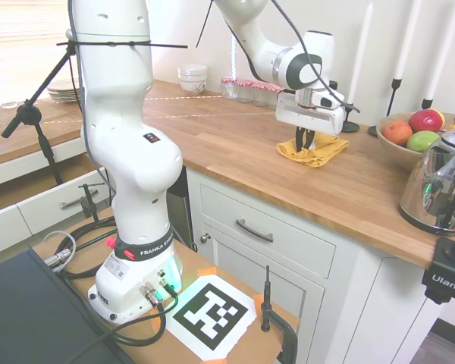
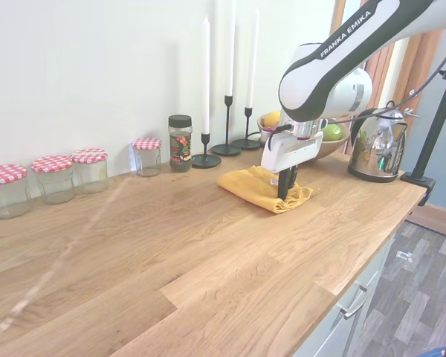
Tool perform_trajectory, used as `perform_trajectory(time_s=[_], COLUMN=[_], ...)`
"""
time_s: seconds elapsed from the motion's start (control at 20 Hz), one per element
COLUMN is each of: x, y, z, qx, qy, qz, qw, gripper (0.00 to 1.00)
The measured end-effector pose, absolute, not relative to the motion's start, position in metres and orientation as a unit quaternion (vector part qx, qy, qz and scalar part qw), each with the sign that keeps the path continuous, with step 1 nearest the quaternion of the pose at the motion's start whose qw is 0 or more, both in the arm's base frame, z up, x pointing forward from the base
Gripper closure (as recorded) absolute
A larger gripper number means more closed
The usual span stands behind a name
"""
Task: Wipe the counter
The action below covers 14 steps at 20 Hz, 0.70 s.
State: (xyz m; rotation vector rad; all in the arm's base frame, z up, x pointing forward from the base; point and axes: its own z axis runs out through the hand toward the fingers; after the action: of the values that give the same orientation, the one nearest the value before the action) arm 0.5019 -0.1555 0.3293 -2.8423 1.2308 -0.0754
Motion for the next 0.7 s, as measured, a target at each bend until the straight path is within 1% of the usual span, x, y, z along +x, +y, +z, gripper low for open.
perform_trajectory(time_s=[0.4, 0.7], x=[0.479, 0.473], y=[-0.213, -0.227], z=[0.328, 0.329], qx=[-0.906, -0.904], qy=[0.421, 0.426], qz=[-0.023, -0.022], qw=[0.033, 0.032], gripper=[1.0, 1.0])
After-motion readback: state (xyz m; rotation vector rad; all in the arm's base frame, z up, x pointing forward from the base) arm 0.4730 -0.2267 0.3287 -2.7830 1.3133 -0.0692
